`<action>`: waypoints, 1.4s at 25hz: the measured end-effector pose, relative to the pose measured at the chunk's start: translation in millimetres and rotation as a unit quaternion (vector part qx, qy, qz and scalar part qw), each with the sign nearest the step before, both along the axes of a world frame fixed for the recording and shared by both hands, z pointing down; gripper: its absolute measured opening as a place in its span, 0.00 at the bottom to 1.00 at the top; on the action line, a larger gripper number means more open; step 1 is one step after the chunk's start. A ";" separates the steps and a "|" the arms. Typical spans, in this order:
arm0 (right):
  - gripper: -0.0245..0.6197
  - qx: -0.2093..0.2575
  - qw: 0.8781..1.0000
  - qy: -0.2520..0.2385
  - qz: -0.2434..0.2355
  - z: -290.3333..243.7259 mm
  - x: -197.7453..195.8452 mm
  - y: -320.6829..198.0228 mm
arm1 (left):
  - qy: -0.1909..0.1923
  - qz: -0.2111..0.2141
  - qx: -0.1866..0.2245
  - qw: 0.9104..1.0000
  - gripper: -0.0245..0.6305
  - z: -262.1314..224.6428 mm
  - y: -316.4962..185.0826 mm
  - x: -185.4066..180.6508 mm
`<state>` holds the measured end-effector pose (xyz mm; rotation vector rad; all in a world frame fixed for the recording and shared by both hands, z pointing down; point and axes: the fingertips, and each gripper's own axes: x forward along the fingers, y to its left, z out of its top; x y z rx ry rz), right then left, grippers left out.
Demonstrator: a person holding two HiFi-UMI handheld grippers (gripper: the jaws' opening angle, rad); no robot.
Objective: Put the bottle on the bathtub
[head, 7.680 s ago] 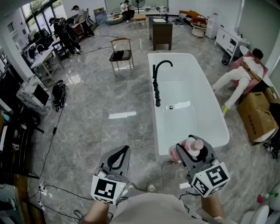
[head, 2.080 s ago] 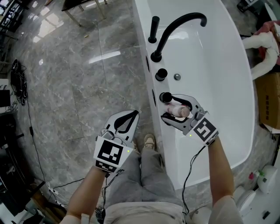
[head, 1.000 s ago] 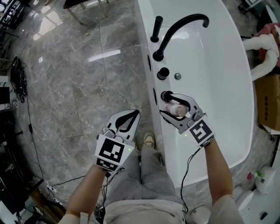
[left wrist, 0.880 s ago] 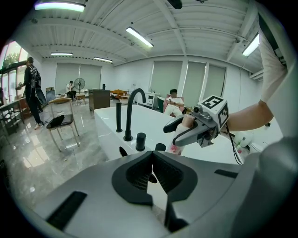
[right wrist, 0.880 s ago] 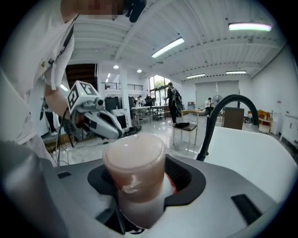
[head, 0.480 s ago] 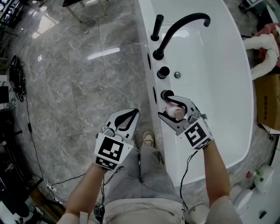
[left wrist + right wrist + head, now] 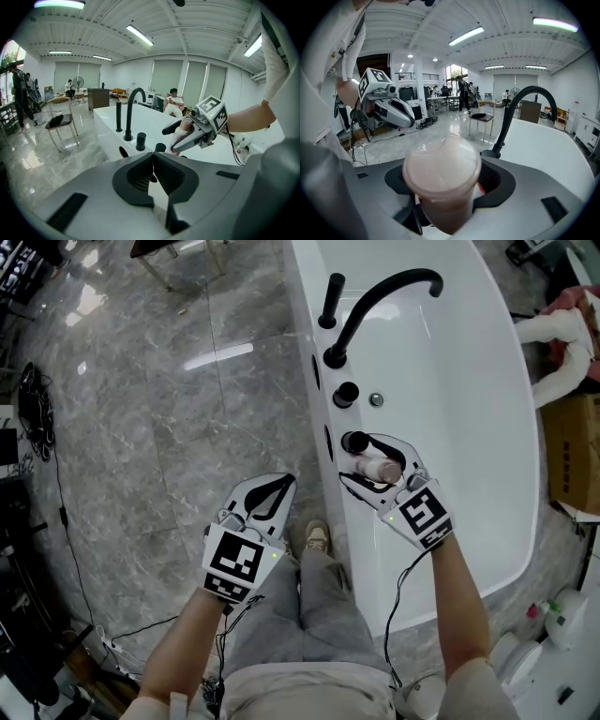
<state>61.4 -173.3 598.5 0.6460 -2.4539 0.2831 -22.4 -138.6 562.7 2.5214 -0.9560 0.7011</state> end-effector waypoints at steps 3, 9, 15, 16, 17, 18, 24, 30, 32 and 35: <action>0.57 -0.010 1.000 0.003 0.010 0.9 0.6 0.3 | -0.002 -0.001 -0.003 1.000 0.07 -3.0 2.9 -3.6; 0.59 -0.021 0.999 0.008 0.035 -2.1 5.1 -1.3 | -0.006 -0.006 -0.007 1.000 0.07 -16.3 6.9 -9.7; 0.59 -0.026 0.998 0.016 0.050 -7.4 8.9 -2.4 | -0.011 -0.013 -0.010 1.000 0.07 -29.4 9.9 -18.9; 0.59 -0.027 0.998 0.020 0.051 -8.1 9.6 -2.0 | -0.012 -0.014 -0.010 1.000 0.07 -31.5 10.6 -20.2; 0.59 -0.027 0.998 0.023 0.052 -9.2 10.6 -1.5 | -0.012 -0.015 -0.011 1.000 0.07 -33.7 11.5 -21.4; 0.60 -0.028 0.998 0.025 0.054 -10.9 11.5 -1.1 | -0.012 -0.016 -0.012 1.000 0.07 -36.1 12.3 -22.3; 0.60 -0.022 0.998 0.026 0.061 -34.4 12.9 -1.0 | -0.012 -0.017 -0.006 1.000 0.07 -55.2 13.1 -26.8; 0.60 0.002 0.998 0.015 0.069 -84.5 10.0 -1.8 | -0.015 -0.022 0.012 1.000 0.07 -87.8 14.6 -33.4; 0.60 0.013 0.997 0.020 0.068 -108.2 7.5 1.7 | -0.016 -0.028 0.021 0.999 0.07 -104.4 14.7 -38.5; 0.60 0.034 0.997 0.018 0.069 -145.9 3.7 3.6 | -0.013 -0.038 0.040 0.998 0.07 -129.8 9.2 -45.1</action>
